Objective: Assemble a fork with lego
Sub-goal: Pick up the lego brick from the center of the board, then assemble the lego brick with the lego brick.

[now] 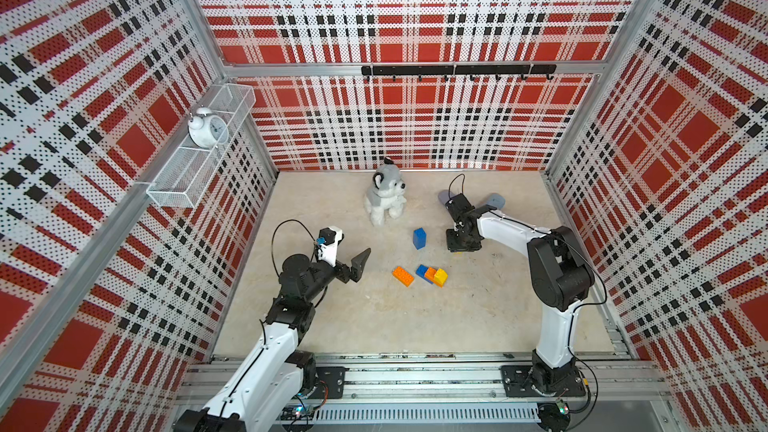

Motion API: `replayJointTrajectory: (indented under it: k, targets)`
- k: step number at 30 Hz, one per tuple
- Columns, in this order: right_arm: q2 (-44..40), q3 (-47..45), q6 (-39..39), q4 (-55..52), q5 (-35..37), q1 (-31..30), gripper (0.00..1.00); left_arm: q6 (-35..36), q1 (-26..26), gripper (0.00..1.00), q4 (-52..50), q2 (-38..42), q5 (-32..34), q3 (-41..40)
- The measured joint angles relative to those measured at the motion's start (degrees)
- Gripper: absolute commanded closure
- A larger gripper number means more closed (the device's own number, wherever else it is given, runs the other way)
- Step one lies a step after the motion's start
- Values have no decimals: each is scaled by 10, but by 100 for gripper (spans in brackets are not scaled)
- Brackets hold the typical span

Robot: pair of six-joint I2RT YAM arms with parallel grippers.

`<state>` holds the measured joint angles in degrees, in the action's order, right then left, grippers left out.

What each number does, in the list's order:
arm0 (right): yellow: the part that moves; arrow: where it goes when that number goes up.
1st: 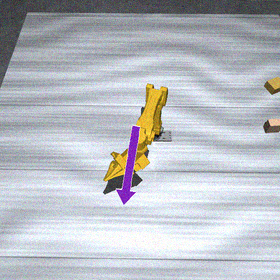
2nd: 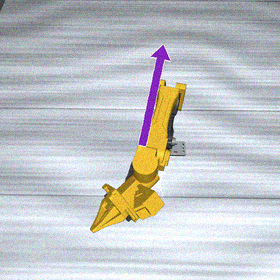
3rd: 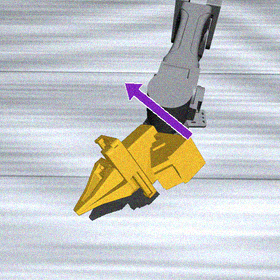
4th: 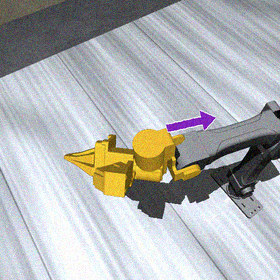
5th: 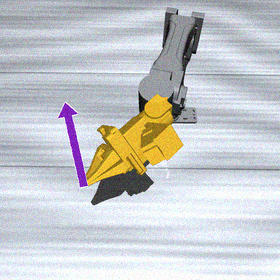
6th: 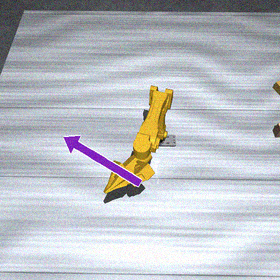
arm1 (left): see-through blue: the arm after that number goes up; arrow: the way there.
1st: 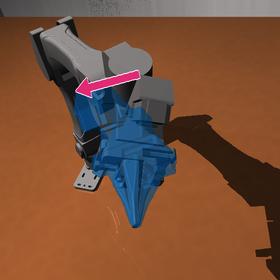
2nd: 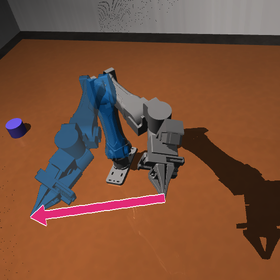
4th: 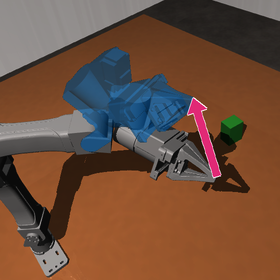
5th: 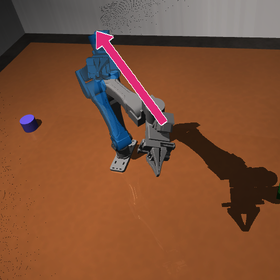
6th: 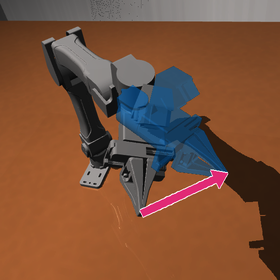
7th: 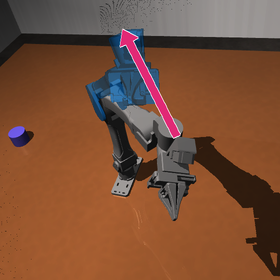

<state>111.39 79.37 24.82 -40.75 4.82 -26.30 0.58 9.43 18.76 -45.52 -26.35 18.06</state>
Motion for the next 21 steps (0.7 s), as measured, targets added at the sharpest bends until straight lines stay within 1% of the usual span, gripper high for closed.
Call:
replayJointTrajectory:
  k: [3,6,8,11,16,21]
  targets:
    - [-29,6,-46,-16,1,-7,77,32,0,2,-27,18,-25,1]
    - [-58,41,-99,-40,-9,-30,73,67,4,2,-53,36,-59,3]
    - [-69,78,-134,-48,-16,-59,72,94,13,2,-76,45,-80,4]
    - [-68,122,-165,-53,-34,-111,73,136,37,2,-114,55,-91,4]
    - [-23,165,-193,-59,-60,-178,74,208,81,2,-181,76,-85,4]
    - [43,172,-206,-62,-72,-206,74,259,94,2,-225,104,-70,4]
